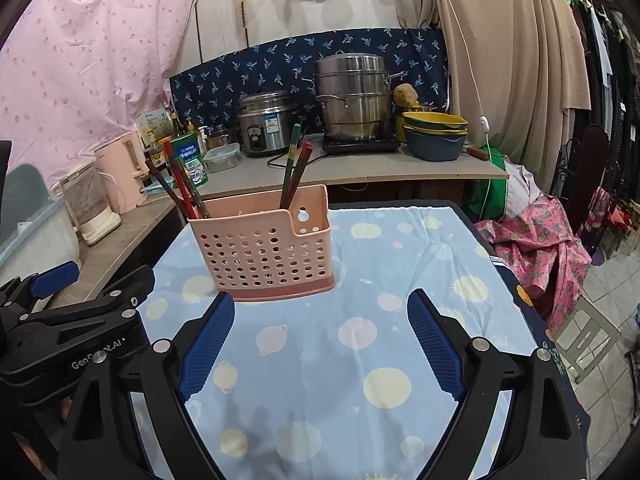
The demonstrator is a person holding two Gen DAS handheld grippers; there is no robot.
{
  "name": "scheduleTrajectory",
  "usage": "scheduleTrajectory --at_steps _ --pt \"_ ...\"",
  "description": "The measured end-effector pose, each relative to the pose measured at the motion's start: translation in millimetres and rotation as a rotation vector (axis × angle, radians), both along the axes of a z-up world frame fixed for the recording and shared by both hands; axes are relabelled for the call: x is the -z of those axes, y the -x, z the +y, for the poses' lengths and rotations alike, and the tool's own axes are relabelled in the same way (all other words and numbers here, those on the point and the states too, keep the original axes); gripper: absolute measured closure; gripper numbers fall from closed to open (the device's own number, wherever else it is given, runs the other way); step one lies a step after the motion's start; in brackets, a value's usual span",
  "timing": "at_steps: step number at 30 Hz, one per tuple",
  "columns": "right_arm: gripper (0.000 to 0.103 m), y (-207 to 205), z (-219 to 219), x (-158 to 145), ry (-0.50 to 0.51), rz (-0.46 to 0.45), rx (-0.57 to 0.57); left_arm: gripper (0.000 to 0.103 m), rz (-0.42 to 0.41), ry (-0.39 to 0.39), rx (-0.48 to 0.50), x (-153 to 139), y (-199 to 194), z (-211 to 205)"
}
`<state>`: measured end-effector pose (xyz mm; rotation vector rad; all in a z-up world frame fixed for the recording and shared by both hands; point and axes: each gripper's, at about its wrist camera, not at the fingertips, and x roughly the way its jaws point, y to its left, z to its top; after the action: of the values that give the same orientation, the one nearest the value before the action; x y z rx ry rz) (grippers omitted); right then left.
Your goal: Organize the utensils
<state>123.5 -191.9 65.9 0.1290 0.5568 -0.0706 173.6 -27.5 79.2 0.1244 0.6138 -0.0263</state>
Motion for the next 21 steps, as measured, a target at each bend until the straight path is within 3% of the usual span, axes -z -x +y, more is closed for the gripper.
scheduleTrajectory --at_steps 3,5,21 --pt "0.015 1 1 0 0.006 0.003 0.007 0.009 0.001 0.001 -0.01 0 1 2" --pt "0.006 1 -1 0 -0.002 -0.003 0.012 0.007 0.006 0.011 -0.009 1 1 4" --pt "0.006 -7 5 3 0.009 0.018 0.007 0.007 0.031 0.013 -0.041 9 -4 12"
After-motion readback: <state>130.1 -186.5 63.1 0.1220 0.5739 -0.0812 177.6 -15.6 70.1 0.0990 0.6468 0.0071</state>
